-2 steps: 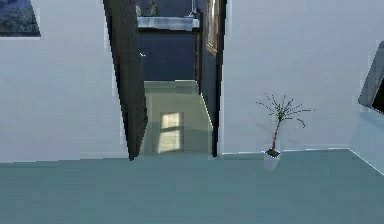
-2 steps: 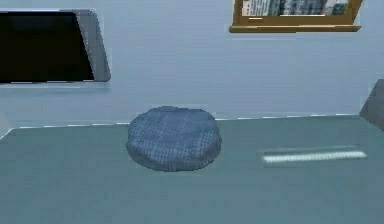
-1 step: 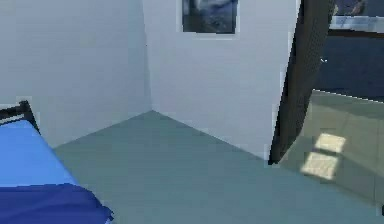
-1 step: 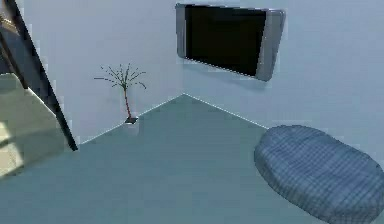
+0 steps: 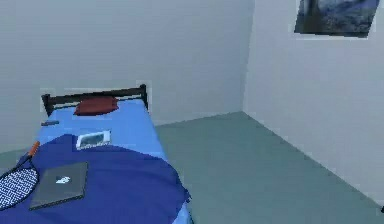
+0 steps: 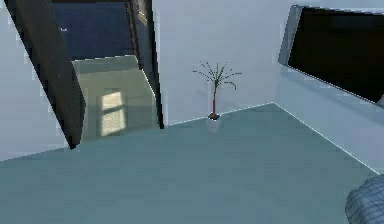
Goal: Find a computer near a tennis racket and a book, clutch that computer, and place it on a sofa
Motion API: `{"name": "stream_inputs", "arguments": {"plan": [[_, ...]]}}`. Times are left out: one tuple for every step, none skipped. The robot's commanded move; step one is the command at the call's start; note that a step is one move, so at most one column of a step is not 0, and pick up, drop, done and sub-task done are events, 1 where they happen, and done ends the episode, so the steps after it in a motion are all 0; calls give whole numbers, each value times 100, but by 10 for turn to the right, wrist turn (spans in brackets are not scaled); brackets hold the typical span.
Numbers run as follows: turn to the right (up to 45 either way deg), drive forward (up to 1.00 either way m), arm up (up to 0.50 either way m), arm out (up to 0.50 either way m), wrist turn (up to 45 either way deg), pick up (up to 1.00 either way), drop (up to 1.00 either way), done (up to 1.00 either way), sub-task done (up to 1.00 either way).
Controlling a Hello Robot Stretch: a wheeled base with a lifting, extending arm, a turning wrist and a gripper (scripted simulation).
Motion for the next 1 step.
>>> {"name": "stream_inputs", "arguments": {"plan": [[0, 35, 0, 0, 0, 0, 0, 0, 0]]}}
